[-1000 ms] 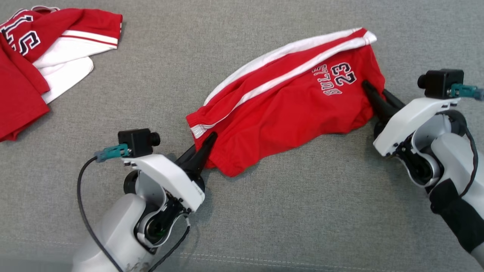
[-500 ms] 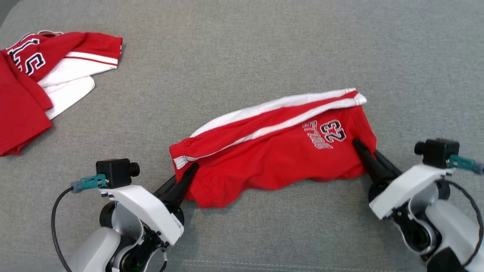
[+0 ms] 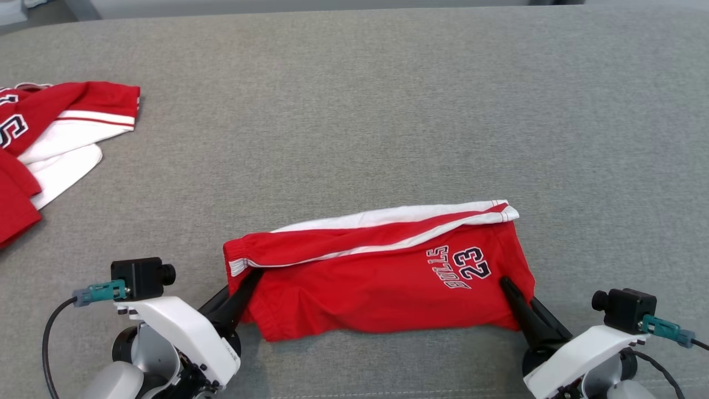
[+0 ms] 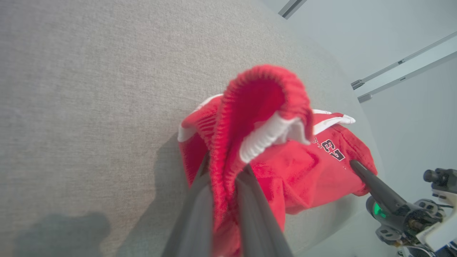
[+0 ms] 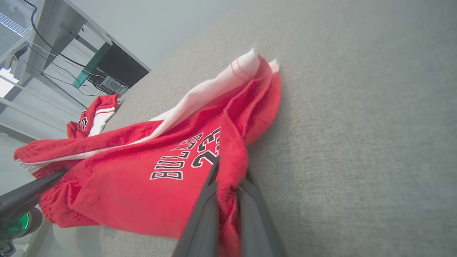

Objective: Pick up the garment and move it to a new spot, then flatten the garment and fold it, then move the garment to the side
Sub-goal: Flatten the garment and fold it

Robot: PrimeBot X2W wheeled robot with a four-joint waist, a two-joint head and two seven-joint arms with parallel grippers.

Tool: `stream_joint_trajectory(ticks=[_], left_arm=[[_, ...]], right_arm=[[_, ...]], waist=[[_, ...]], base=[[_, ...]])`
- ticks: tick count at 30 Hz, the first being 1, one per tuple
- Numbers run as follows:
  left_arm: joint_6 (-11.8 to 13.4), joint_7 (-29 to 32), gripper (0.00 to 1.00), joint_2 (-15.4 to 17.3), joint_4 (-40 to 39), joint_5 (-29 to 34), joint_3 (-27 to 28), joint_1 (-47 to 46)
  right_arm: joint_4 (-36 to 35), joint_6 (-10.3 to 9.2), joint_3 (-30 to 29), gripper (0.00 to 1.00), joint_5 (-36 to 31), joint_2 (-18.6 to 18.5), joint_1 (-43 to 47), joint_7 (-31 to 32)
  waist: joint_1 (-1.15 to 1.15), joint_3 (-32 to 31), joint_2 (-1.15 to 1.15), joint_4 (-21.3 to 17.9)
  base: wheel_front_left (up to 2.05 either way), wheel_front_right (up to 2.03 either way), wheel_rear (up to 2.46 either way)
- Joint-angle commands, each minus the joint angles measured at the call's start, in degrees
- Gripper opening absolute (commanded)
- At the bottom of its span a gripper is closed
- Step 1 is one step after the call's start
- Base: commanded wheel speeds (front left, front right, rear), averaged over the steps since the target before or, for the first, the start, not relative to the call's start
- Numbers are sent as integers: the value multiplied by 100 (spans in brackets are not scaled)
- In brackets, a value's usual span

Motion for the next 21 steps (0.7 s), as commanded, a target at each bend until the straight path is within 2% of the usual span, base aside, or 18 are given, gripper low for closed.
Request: stream_joint_trajectory(ticks=[1,3,11,12,14,15,16,21], left_arm=[[29,-17,0,196,-185,-62,289,-72],[114,20,0,288,-126,64,248,-82],[155,-35,0,-15,502,79,163,-318],[142,-67,2,-40,579,96,162,-356],[132,-139,88,-92,706,115,176,-407],[130,-213,100,-118,747,142,193,-429],[125,-290,100,-151,778,154,215,-441],[257,-748,100,-226,785,365,330,-429]], right_arm=[[-170,0,-26,0,-167,-55,107,76],[-214,0,-129,0,-351,23,166,184],[28,0,-323,0,-1048,310,159,337],[63,0,-307,6,-1064,343,147,356],[125,0,-320,50,-1086,399,124,344],[153,0,-327,97,-1095,416,117,325],[182,0,-343,100,-1110,425,117,302],[236,0,-500,100,-1242,432,128,57]], waist=[[0,-45,0,-85],[0,-61,0,-162],[0,-36,0,-295],[0,-27,0,-300],[0,-11,0,-305],[0,-7,0,-298],[0,-2,0,-289],[0,-14,0,-234]], base=[[0,0,0],[0,0,0],[0,0,0],[0,0,0],[0,0,0],[0,0,0],[0,0,0],[0,0,0]])
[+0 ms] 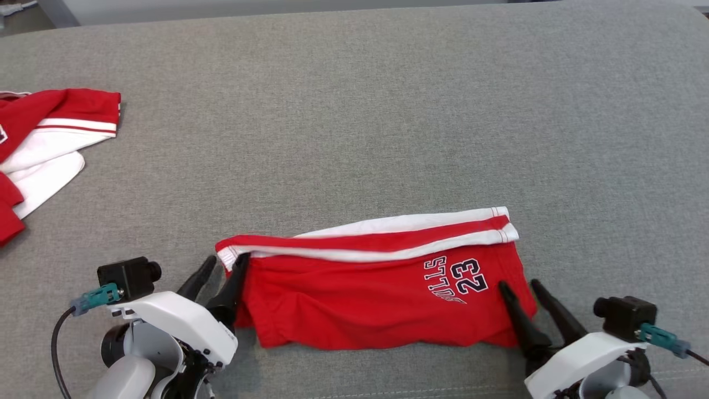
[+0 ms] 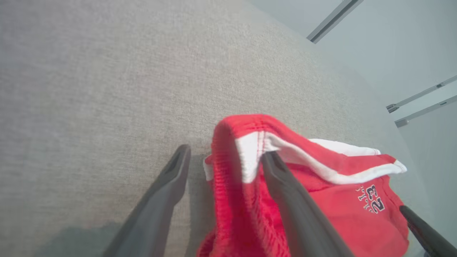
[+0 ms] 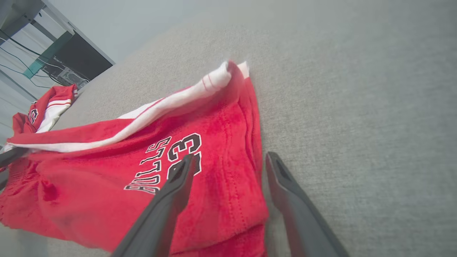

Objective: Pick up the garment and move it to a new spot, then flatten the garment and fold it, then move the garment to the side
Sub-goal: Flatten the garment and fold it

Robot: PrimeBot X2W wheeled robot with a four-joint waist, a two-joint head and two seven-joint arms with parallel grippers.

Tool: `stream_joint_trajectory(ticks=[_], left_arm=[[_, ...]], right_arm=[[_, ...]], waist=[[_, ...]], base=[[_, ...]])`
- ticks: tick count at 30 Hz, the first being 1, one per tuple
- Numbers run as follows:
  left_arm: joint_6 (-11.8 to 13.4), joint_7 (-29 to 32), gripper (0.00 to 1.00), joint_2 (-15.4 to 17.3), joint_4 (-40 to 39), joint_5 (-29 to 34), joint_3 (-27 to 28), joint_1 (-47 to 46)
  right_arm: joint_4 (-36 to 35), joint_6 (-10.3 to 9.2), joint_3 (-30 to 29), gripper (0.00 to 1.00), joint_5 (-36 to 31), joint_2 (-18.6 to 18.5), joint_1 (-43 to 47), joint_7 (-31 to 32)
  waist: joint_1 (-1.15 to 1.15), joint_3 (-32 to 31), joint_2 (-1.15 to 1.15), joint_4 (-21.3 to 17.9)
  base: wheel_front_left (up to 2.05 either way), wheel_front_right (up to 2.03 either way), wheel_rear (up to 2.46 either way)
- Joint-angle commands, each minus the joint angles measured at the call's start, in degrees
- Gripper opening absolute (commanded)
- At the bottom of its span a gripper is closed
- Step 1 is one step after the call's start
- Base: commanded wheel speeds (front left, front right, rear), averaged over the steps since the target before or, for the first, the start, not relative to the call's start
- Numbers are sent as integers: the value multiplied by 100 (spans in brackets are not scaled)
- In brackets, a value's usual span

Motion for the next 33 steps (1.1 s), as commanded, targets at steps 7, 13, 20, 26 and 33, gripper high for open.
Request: stream_joint_trajectory(ticks=[7,13,20,26,33], left_arm=[[596,-957,100,225,-545,857,382,-133],[1098,-1401,100,437,-725,1752,191,-85],[1280,-1696,100,499,-822,2332,92,279],[1053,-1760,100,486,-802,2415,135,616],[908,-1773,100,471,-728,2449,256,693]], right_arm=[[-213,0,-611,100,-625,-117,11,-703],[-366,0,-1251,100,-1599,-75,86,-878],[-727,0,-1742,100,-2523,124,492,-921],[-834,0,-1884,100,-2660,304,1026,-923],[-755,0,-1949,100,-2686,399,1229,-924]], waist=[[0,-89,0,245],[0,-190,0,410],[0,-348,0,545],[0,-592,0,696],[0,-825,0,814]], base=[[0,0,0],[0,0,0],[0,0,0],[0,0,0],[0,0,0]])
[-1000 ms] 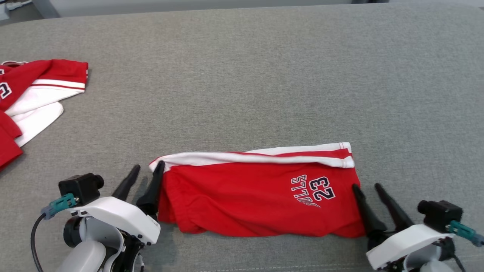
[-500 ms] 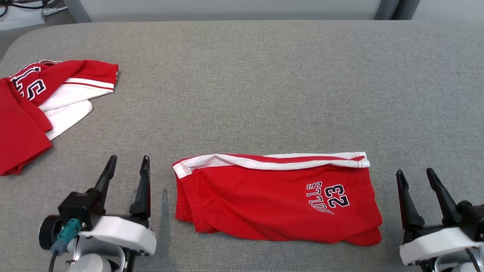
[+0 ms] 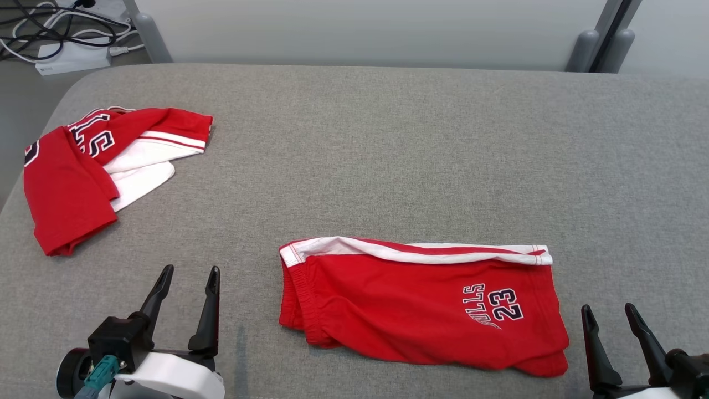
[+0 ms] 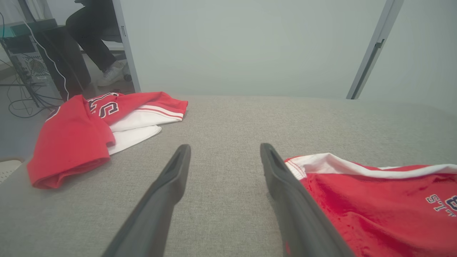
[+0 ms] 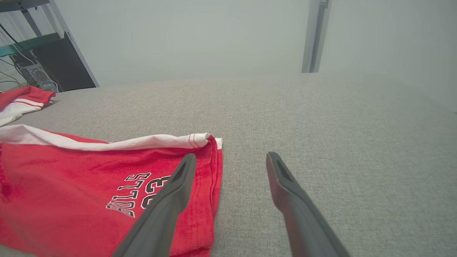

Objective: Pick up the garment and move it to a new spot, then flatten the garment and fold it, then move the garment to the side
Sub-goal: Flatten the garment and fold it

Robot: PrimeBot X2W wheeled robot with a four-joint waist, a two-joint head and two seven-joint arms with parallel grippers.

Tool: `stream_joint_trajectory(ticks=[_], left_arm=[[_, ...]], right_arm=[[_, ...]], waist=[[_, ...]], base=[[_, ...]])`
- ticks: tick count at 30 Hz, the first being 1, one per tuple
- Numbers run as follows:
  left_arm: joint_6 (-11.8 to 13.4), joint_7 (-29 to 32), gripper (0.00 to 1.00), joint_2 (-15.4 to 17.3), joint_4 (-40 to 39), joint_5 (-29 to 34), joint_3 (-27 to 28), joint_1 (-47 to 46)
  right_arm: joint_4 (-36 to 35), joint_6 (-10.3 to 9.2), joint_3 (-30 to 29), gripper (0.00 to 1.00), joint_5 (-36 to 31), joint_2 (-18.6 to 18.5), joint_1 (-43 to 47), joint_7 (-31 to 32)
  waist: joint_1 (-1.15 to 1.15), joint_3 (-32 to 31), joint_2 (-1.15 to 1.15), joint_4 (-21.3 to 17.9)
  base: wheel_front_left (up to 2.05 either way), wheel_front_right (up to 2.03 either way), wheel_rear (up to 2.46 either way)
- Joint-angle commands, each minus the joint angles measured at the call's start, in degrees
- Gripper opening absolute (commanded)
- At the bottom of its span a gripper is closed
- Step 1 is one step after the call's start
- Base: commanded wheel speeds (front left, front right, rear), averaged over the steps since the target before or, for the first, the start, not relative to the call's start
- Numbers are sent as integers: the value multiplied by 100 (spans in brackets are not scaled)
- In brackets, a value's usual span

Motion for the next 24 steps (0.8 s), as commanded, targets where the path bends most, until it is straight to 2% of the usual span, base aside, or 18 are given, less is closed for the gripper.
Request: stream_joint_trajectory(ticks=[1,11,24], left_arm=[[-49,-70,100,146,-102,77,255,-164],[-44,-68,100,53,-121,149,238,-193],[-190,-64,100,-215,-10,157,87,-505]], right_arm=[[-81,-1,95,100,-36,-76,4,-77],[237,-1,125,100,65,-127,-114,-56],[1675,-1,674,100,547,-228,-974,212]], waist=[[0,-64,0,49],[0,-87,0,136],[0,96,0,437]], base=[[0,0,0],[0,0,0],[0,0,0]])
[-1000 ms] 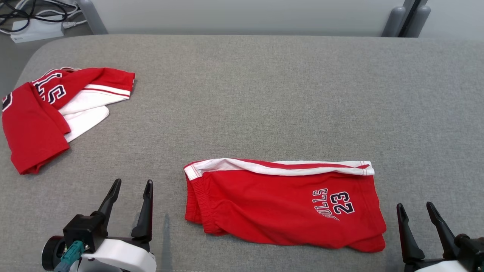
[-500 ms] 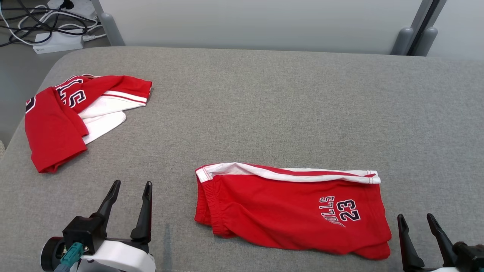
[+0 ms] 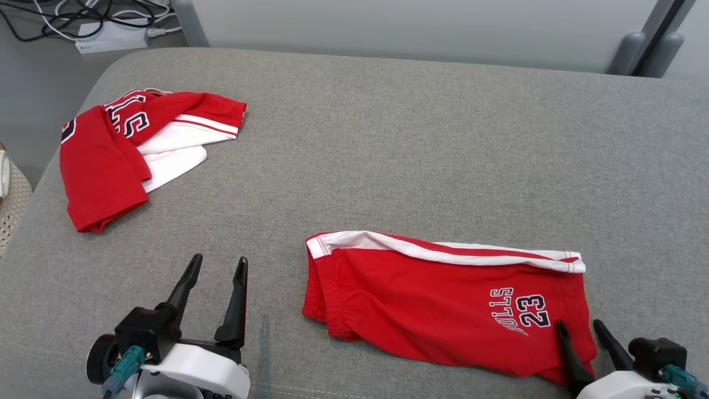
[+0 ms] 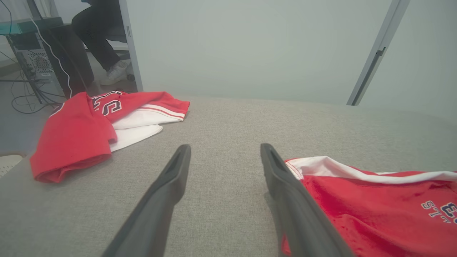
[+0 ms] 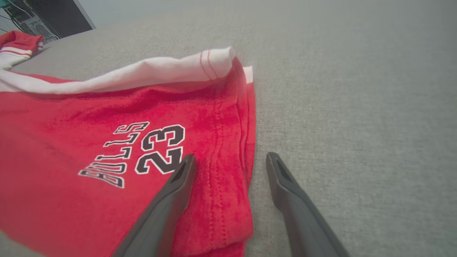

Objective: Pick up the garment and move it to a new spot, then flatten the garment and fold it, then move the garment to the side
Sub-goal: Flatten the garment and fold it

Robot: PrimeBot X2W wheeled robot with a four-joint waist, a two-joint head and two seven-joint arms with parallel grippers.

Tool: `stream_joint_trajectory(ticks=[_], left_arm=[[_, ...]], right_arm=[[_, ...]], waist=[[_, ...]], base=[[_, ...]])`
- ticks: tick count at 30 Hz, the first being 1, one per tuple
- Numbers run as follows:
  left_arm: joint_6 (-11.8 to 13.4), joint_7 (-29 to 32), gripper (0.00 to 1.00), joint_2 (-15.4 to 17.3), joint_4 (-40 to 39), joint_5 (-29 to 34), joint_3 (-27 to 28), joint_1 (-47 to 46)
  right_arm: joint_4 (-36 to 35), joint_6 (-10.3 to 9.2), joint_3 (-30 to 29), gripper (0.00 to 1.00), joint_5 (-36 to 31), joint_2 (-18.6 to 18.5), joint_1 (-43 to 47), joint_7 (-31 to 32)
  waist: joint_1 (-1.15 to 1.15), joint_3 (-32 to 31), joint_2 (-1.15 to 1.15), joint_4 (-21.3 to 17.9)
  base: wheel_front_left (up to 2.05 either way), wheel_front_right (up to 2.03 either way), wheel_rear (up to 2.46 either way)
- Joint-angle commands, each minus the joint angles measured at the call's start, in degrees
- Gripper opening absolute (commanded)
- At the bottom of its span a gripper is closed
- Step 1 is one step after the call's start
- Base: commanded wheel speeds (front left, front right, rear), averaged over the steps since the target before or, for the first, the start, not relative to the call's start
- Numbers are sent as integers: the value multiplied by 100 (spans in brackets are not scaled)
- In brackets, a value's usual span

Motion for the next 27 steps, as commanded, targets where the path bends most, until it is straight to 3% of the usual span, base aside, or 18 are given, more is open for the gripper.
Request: stream_joint_trajectory(ticks=[1,5,6,8,9,10,27], left_arm=[[-28,-64,100,111,-80,11,213,-297],[-60,-68,100,72,-30,28,240,-347],[-70,-68,100,64,-22,31,250,-352],[-89,-70,100,56,-8,43,269,-362],[-97,-71,100,51,-4,47,280,-366],[-103,-71,100,47,2,53,295,-369],[-227,-76,100,-25,26,178,507,-394]], right_arm=[[-13,-1,133,100,48,-81,-156,20],[211,-1,284,100,204,-38,-272,47],[246,-1,324,89,231,-46,-297,54],[305,-1,433,27,340,-56,-347,98],[321,-1,482,5,391,-69,-370,102],[341,-1,522,0,461,-71,-387,119],[208,-1,-362,0,1490,-249,-364,-172]], waist=[[0,17,0,19],[0,63,0,55],[0,70,0,59],[0,92,0,65],[0,102,0,64],[0,108,0,61],[0,271,0,-150]], base=[[0,0,0],[0,0,0],[0,0,0],[0,0,0],[0,0,0],[0,0,0],[0,0,0]])
